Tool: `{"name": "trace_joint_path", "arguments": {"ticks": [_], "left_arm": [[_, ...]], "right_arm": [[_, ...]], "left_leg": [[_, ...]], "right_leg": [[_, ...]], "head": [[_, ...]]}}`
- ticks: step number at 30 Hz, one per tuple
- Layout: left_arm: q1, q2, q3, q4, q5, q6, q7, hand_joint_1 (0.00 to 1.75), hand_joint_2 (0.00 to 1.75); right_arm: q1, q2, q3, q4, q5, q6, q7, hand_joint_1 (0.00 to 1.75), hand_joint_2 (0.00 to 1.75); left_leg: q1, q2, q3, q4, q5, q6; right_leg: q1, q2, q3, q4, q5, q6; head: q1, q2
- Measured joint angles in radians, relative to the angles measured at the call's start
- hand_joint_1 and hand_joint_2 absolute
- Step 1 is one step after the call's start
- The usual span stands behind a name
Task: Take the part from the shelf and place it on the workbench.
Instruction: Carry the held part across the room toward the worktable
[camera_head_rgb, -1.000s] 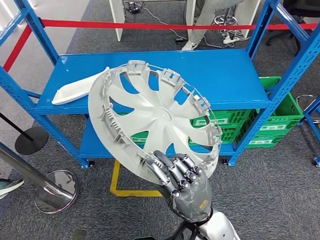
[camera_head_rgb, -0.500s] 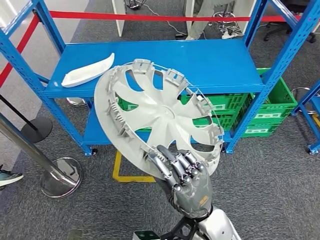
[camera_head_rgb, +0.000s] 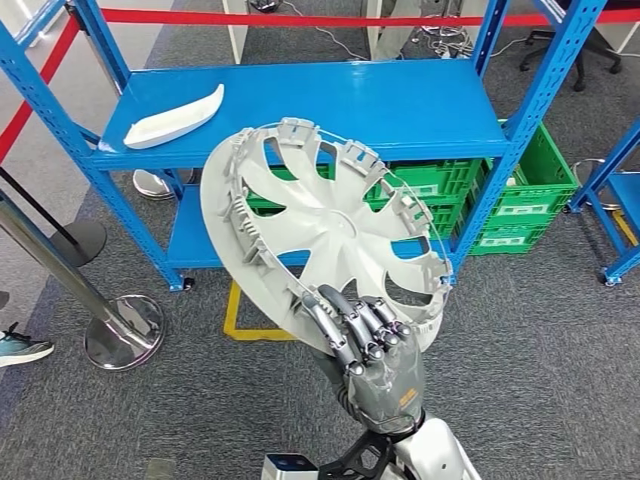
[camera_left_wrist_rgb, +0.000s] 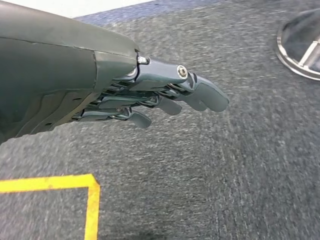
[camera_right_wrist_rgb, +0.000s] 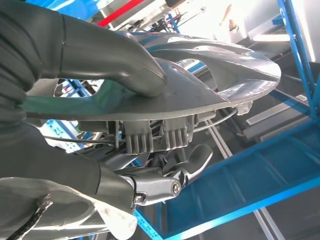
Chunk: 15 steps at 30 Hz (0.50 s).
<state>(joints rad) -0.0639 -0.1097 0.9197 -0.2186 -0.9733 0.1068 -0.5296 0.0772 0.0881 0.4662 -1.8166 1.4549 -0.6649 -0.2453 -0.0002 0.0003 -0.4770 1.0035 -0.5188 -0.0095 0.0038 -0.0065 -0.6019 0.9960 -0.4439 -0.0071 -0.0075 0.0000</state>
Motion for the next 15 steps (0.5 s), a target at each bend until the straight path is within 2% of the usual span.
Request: {"name": "trace_joint_path", "arguments": {"ticks": [1,3,4,5,6,7,8,9,10,11,12,13,14,15], "left_arm": [[-0.002,0.000,-0.001,0.000,-0.006,0.001,0.003,0.00,1.75],[-0.005,0.000,-0.004,0.000,-0.017,0.002,0.012,0.00,1.75],[-0.006,0.000,-0.005,0.000,-0.022,0.002,0.015,0.00,1.75],[-0.008,0.000,-0.006,0.000,-0.027,0.002,0.019,0.00,1.75],[-0.010,0.000,-0.008,0.000,-0.029,0.002,0.022,0.00,1.75],[-0.013,0.000,-0.009,0.000,-0.032,0.002,0.023,0.00,1.75],[-0.015,0.001,-0.012,0.000,-0.035,0.002,0.025,0.00,1.75],[-0.017,0.001,-0.016,0.000,-0.039,0.002,0.026,0.00,1.75],[-0.019,0.001,-0.020,0.000,-0.045,0.000,0.027,0.00,1.75],[-0.022,0.001,-0.023,0.000,-0.051,-0.001,0.028,0.00,1.75],[-0.025,0.000,-0.027,0.000,-0.057,-0.003,0.030,0.00,1.75],[-0.028,-0.001,-0.031,0.000,-0.064,-0.004,0.032,0.00,1.75],[-0.031,-0.002,-0.035,0.000,-0.069,-0.004,0.035,0.00,1.75],[-0.034,-0.003,-0.040,0.000,-0.075,-0.004,0.037,0.00,1.75]], "right_arm": [[0.003,0.000,-0.001,-0.004,0.004,0.000,0.004,1.75,1.75],[0.011,0.000,-0.002,-0.013,0.014,0.000,0.014,1.75,1.75],[0.015,0.000,-0.002,-0.018,0.021,0.000,0.021,1.75,1.75],[0.020,-0.001,-0.003,-0.023,0.026,0.000,0.026,1.75,1.75],[0.023,-0.001,-0.003,-0.026,0.029,0.000,0.031,1.75,1.75],[0.026,-0.002,-0.003,-0.029,0.034,0.000,0.036,1.75,1.75],[0.030,-0.003,-0.003,-0.032,0.040,0.000,0.042,1.75,1.75],[0.035,-0.005,-0.003,-0.035,0.049,0.000,0.053,1.75,1.75],[0.040,-0.007,-0.003,-0.040,0.059,0.000,0.067,1.75,1.75],[0.045,-0.011,-0.003,-0.045,0.070,0.000,0.083,1.75,1.75],[0.049,-0.015,-0.003,-0.053,0.082,0.000,0.102,1.75,1.75],[0.052,-0.019,-0.004,-0.061,0.092,0.000,0.119,1.75,1.75],[0.055,-0.023,-0.004,-0.071,0.100,0.000,0.133,1.75,1.75],[0.058,-0.027,-0.005,-0.080,0.106,0.000,0.143,1.75,1.75]], "left_leg": [[-0.002,-0.001,0.016,-0.032,-0.007,0.004],[-0.004,0.000,0.010,-0.045,0.005,0.015],[-0.003,0.002,0.003,-0.047,0.014,0.023],[-0.002,0.005,-0.007,-0.049,0.025,0.031],[-0.002,0.007,-0.018,-0.050,0.035,0.037],[-0.004,0.008,-0.032,-0.048,0.044,0.041],[-0.006,0.009,-0.046,-0.046,0.054,0.043],[-0.008,0.010,-0.061,-0.044,0.064,0.043],[-0.009,0.010,-0.076,-0.042,0.074,0.043],[-0.010,0.011,-0.090,-0.039,0.083,0.042],[-0.011,0.010,-0.103,-0.037,0.092,0.041],[-0.012,0.009,-0.115,-0.034,0.099,0.038],[-0.014,0.009,-0.124,-0.030,0.106,0.034],[-0.014,0.009,-0.131,-0.027,0.114,0.030]], "right_leg": [[0.000,0.000,-0.005,0.000,0.009,0.006],[-0.003,0.000,-0.012,-0.002,0.022,0.020],[-0.004,0.001,-0.020,0.007,0.009,0.025],[-0.004,0.002,-0.034,0.033,-0.021,0.030],[-0.005,0.003,-0.053,0.082,-0.066,0.034],[-0.006,0.004,-0.075,0.148,-0.116,0.038],[-0.007,0.004,-0.093,0.218,-0.154,0.040],[-0.007,0.004,-0.101,0.273,-0.170,0.042],[-0.007,0.004,-0.095,0.296,-0.163,0.043],[-0.007,0.004,-0.070,0.282,-0.137,0.042],[-0.007,0.004,-0.027,0.231,-0.106,0.040],[-0.007,0.004,0.026,0.157,-0.088,0.037],[-0.006,0.005,0.079,0.078,-0.083,0.034],[-0.004,0.006,0.118,0.017,-0.088,0.031]], "head": [[0.000,0.000],[0.000,0.000],[0.001,0.000],[0.003,0.000],[0.004,0.000],[0.005,0.000],[0.006,0.000],[0.006,0.000],[0.006,0.000],[0.006,0.000],[0.006,0.000],[0.006,0.000],[0.005,0.000],[0.005,0.000]]}}
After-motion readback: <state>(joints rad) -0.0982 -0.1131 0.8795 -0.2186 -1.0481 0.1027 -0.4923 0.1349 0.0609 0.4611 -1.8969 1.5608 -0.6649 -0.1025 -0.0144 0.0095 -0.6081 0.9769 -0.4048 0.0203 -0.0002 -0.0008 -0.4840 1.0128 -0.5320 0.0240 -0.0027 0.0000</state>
